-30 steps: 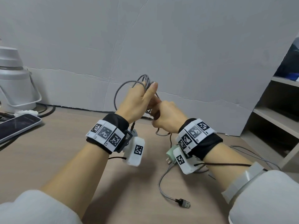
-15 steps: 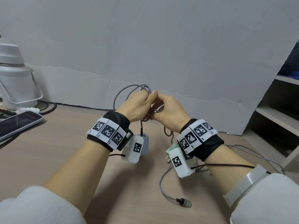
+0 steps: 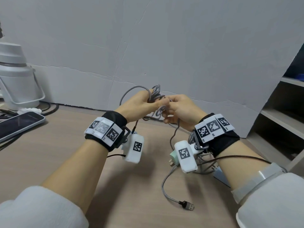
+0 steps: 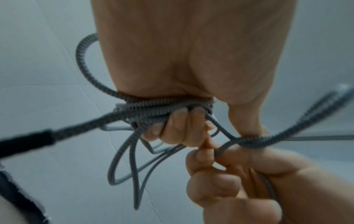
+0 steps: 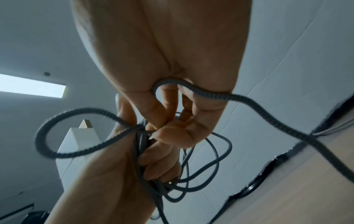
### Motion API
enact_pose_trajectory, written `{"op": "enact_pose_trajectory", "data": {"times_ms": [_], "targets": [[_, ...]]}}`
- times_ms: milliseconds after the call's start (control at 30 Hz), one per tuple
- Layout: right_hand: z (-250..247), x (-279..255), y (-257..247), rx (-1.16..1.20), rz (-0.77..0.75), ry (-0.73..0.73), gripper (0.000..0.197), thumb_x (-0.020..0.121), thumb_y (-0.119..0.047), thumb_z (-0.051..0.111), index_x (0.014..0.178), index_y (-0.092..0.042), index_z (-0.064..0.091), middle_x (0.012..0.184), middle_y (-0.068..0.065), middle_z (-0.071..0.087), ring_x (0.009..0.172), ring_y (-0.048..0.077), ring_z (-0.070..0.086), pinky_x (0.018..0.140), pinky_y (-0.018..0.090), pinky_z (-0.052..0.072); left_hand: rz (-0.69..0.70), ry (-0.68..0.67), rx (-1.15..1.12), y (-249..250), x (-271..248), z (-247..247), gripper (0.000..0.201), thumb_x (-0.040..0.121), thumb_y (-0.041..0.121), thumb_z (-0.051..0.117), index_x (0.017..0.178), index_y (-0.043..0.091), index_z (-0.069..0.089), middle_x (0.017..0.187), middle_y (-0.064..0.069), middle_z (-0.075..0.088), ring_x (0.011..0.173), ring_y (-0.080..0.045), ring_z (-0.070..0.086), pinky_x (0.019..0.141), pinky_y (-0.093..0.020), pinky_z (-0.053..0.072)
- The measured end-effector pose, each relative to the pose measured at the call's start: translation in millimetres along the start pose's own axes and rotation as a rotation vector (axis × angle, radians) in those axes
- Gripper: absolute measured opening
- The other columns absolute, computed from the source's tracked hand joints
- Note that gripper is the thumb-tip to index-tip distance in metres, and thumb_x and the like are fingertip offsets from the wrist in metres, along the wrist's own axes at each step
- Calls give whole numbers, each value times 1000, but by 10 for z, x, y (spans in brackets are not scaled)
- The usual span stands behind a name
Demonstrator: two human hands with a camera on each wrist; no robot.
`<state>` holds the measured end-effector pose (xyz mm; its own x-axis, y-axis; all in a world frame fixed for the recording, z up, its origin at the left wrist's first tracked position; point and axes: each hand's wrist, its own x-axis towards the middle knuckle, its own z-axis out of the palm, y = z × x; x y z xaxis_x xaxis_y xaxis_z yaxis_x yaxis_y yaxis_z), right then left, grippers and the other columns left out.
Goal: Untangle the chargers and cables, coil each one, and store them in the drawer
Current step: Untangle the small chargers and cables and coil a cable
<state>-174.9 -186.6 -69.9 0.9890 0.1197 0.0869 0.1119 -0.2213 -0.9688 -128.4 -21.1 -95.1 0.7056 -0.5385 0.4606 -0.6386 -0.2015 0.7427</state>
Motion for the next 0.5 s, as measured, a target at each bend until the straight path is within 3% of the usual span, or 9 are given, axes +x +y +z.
{"op": "enact_pose_trajectory", "data": {"times_ms": [67,133,200,300,400,500], "targets": [[-50,7,31,62,-9,26,14,98,1,57,108,2,66,77,7,60,60,15,48,48,24,47,22,-7,-39,10,-25,-65,42,98,42,61,100,0,59,75,-7,46,65,-18,40,58,-29,35],[-107,7,71,124,-23,84,13,95,-2,63,107,3,66,74,6,62,59,14,47,47,23,45,36,-15,-88,23,-61,-143,29,101,35,60,85,10,58,67,-4,42,58,-19,35,52,-29,31],[-146,9,105,116,-38,147,7,94,-4,66,100,-1,68,71,5,63,57,14,45,45,23,41,38,-30,-127,27,-86,-197,28,103,27,58,76,20,53,60,4,37,52,-13,30,47,-21,27],[-118,2,115,-199,-108,231,11,95,-9,65,102,-8,73,76,3,69,60,12,50,50,24,43,22,-1,-208,24,-74,-172,31,102,26,59,73,21,50,59,5,32,52,-14,26,47,-22,26],[6,21,113,-682,-233,207,23,88,-23,60,104,-24,76,87,-5,73,77,10,62,75,29,53,16,137,-210,72,-11,-68,32,101,22,61,72,14,51,56,6,32,50,-13,27,48,-23,26],[125,-16,56,-631,-315,135,29,78,-37,59,104,-35,74,103,-16,74,110,6,63,100,36,50,41,272,-155,117,41,26,32,95,20,68,66,13,59,54,9,51,50,-9,44,52,-20,36]]}}
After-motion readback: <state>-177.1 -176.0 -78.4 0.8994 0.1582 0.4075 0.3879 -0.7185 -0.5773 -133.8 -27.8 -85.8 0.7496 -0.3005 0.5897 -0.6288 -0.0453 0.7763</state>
